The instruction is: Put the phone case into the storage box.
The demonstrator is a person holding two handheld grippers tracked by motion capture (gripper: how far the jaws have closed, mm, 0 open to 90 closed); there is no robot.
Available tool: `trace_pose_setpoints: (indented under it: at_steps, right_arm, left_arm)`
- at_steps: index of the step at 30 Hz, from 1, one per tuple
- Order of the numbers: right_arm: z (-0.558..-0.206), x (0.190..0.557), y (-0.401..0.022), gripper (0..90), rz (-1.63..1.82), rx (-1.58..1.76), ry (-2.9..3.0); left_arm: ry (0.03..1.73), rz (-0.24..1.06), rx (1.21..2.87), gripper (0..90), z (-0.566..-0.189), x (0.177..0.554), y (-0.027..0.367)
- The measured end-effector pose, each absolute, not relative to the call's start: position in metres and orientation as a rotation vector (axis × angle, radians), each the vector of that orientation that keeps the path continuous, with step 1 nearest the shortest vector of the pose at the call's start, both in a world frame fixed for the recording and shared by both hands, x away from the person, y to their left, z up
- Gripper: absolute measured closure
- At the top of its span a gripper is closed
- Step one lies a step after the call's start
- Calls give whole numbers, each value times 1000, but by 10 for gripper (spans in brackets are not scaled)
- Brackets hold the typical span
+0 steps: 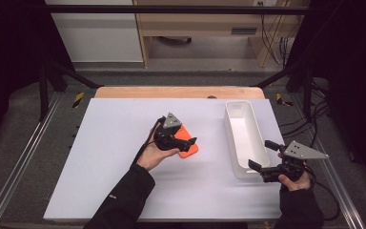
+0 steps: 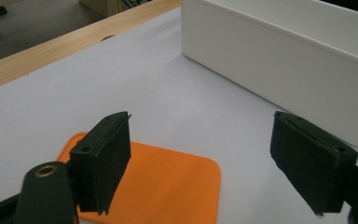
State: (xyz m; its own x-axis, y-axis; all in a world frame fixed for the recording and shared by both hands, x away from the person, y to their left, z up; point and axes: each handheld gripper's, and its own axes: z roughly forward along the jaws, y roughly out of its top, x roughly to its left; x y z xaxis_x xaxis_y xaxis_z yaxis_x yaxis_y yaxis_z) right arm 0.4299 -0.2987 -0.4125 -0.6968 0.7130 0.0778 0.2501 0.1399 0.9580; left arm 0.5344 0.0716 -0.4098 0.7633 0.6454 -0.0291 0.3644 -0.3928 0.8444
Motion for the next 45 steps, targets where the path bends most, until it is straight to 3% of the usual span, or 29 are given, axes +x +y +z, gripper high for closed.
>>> trace_pose_setpoints:
  at_steps: [13,21,37,45]
  right_arm:
    - [-413,430,-299,4,1578,924,2027]
    - [-412,430,-299,4,1579,926,2026]
    - [-413,431,-299,4,1573,925,2028]
    - [-412,430,-299,4,1580,925,2026]
  left_arm:
    - [783,398,2062,502,-421,543,61]
    - [803,390,2076,637,-429,552,57]
    - [839,385,2129,857,-437,565,43]
    - [865,382,2165,896,-444,573,35]
